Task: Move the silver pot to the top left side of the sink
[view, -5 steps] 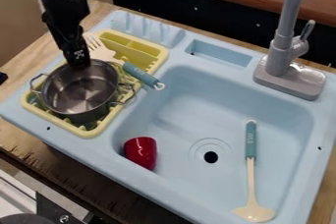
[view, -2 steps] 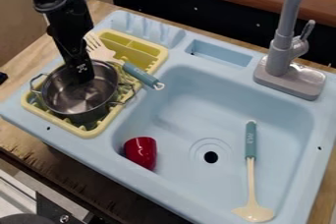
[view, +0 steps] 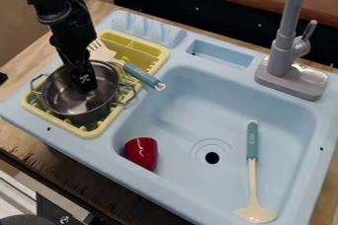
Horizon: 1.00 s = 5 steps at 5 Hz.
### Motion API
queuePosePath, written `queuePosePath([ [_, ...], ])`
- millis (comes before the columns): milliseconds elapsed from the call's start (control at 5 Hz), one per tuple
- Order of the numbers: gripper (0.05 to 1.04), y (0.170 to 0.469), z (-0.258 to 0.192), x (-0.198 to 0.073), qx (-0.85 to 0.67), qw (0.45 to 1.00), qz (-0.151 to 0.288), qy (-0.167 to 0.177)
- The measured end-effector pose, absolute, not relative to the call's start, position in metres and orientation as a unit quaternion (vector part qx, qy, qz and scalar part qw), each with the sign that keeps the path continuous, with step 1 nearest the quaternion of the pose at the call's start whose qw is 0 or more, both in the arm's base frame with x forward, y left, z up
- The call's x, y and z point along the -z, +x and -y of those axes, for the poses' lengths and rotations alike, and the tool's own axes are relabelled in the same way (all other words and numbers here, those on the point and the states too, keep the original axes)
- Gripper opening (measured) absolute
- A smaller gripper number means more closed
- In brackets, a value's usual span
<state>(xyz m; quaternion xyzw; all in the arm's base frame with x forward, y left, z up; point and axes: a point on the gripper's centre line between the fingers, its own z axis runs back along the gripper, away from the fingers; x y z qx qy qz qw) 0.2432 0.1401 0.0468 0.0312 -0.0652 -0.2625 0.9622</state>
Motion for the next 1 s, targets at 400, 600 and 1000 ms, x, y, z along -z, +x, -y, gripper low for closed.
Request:
queuePosePath([
  [400, 0.990, 0.246, -0.139, -0.043, 0.262, 0.962, 0.070, 0.026],
  [600, 0.990, 0.247, -0.139, -0.039, 0.256, 0.964, 0.069, 0.028],
  [1000, 0.942, 0.249, -0.143, -0.034, 0.246, 0.966, 0.064, 0.039],
])
